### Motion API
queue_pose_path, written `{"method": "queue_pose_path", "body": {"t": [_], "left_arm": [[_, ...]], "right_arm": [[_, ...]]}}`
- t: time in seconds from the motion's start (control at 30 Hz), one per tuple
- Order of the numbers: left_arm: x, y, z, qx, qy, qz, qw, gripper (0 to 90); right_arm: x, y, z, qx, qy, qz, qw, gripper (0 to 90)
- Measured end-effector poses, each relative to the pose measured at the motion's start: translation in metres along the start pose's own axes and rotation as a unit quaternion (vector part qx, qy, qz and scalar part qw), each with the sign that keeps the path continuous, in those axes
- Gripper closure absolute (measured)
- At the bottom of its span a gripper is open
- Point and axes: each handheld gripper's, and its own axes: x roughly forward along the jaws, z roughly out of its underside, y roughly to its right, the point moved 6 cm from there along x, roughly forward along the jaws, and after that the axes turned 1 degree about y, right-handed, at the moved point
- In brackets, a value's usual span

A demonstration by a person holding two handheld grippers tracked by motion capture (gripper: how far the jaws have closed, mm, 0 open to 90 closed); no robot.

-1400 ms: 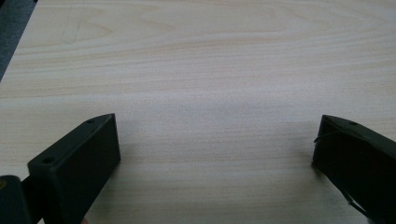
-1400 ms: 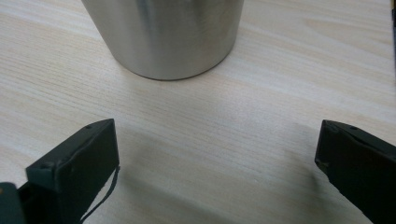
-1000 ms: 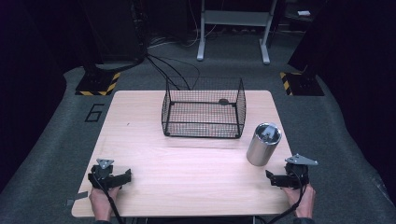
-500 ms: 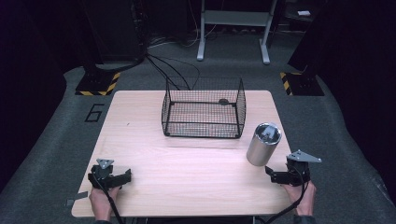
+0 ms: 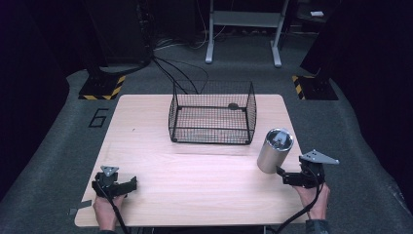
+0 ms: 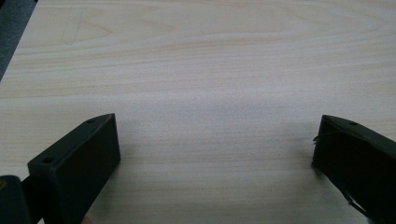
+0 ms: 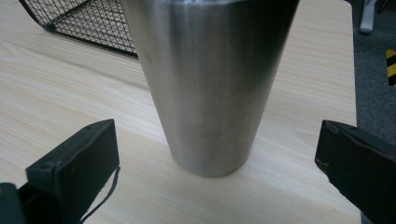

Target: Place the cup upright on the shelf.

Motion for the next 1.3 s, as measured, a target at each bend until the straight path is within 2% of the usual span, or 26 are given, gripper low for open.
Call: {"method": "queue_pose_path", "body": {"t": [0.27, 0.3, 0.43, 0.63, 0.7, 0.77, 1.13, 1.17, 1.3], "left_arm": [[0.0, 0.0, 0.0, 0.0, 0.0, 0.0, 1.0, 0.5], [0.0, 0.0, 0.0, 0.0, 0.0, 0.0, 1.0, 0.5], [0.0, 0.0, 0.0, 0.0, 0.0, -0.001, 1.0, 0.5], [0.0, 0.0, 0.0, 0.0, 0.0, 0.0, 1.0, 0.5], [0.0, 0.0, 0.0, 0.0, 0.0, 0.0, 1.0, 0.5], [0.0, 0.0, 0.0, 0.0, 0.0, 0.0, 1.0, 0.5], [0.0, 0.0, 0.0, 0.0, 0.0, 0.0, 1.0, 0.5], [0.0, 0.0, 0.0, 0.0, 0.0, 0.0, 1.0, 0.5], [0.0, 0.0, 0.0, -0.002, -0.001, 0.0, 1.0, 0.5]], "right_arm": [[0.002, -0.002, -0.015, 0.0, 0.017, -0.002, 0.9999, 0.0], [0.003, -0.003, -0.018, -0.006, 0.02, -0.006, 0.9998, 0.0], [0.006, -0.005, -0.025, 0.0, 0.025, -0.006, 0.9997, 0.0], [0.011, -0.006, -0.031, 0.003, 0.037, -0.005, 0.9993, 0.0], [0.011, -0.005, -0.032, -0.003, 0.036, -0.002, 0.9993, 0.0], [0.014, -0.006, -0.035, 0.003, 0.04, -0.005, 0.9992, 0.0], [0.027, -0.006, -0.043, 0.004, 0.045, -0.001, 0.999, 0.0], [0.027, -0.005, -0.044, -0.002, 0.046, 0.0, 0.9989, 0.0], [0.03, -0.005, -0.049, 0.004, 0.061, 0.001, 0.9981, 0.0]]}}
